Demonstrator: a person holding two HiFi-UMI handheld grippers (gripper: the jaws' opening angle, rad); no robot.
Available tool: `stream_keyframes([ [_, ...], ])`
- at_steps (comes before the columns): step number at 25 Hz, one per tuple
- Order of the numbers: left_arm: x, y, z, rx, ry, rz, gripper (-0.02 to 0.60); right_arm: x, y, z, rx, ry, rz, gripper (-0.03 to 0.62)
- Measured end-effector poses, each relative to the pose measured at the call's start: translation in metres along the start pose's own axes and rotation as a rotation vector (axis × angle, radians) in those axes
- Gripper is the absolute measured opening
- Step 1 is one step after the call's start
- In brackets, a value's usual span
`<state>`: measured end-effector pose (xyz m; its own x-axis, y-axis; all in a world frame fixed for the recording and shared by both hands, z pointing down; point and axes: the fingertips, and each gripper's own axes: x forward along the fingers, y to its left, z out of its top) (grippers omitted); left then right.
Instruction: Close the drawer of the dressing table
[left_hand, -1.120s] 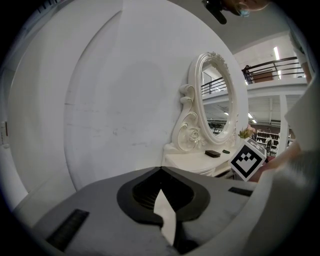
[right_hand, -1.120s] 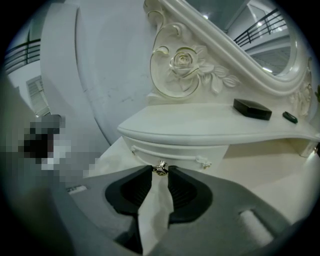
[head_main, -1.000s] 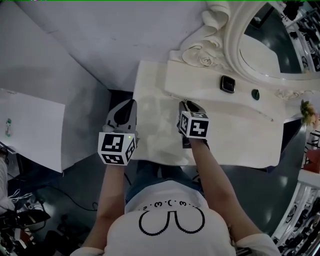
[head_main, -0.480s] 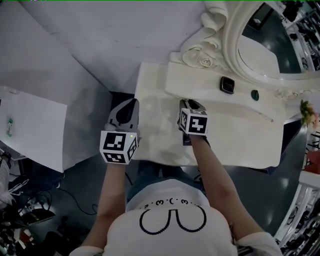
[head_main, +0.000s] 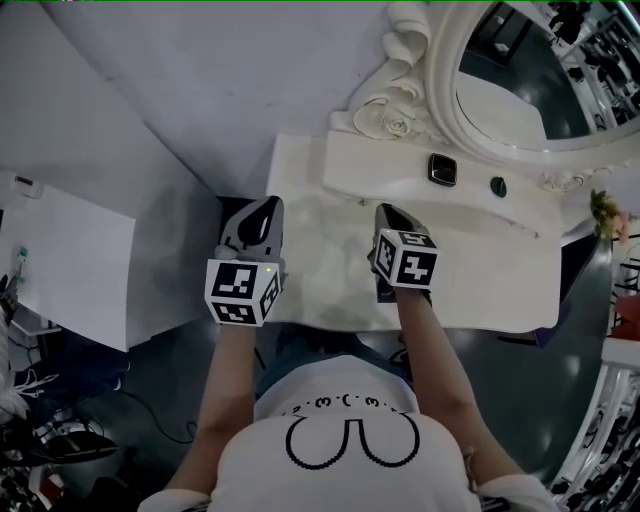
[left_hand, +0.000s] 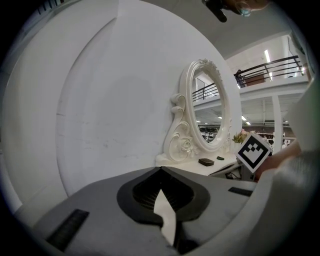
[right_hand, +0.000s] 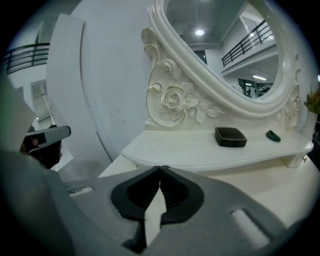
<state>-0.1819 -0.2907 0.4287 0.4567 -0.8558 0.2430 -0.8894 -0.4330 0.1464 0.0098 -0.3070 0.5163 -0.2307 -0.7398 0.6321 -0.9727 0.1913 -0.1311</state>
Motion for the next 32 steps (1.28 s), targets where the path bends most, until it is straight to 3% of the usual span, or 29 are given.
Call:
stream_keyframes([
  [4, -0.001, -0.011, 0.012, 0.019, -0.031, -0.02, -0.003, -0.031, 0.003, 0.02, -0.06, -0.076, 0.043, 0.003],
  [9, -0.006, -0.026, 0.037, 0.054, -0.086, -0.042, -0.003, -0.079, 0.012, 0.059, -0.17, -0.242, 0.069, 0.002],
  [20, -0.024, -0.043, 0.114, 0.14, -0.269, -0.054, -0.003, -0.177, 0.016, 0.13, -0.276, -0.562, 0.038, 0.002],
  [32, -0.043, -0.061, 0.174, 0.225, -0.415, -0.05, -0.003, -0.243, 0.015, 0.164, -0.334, -0.719, -0.012, 0.002],
])
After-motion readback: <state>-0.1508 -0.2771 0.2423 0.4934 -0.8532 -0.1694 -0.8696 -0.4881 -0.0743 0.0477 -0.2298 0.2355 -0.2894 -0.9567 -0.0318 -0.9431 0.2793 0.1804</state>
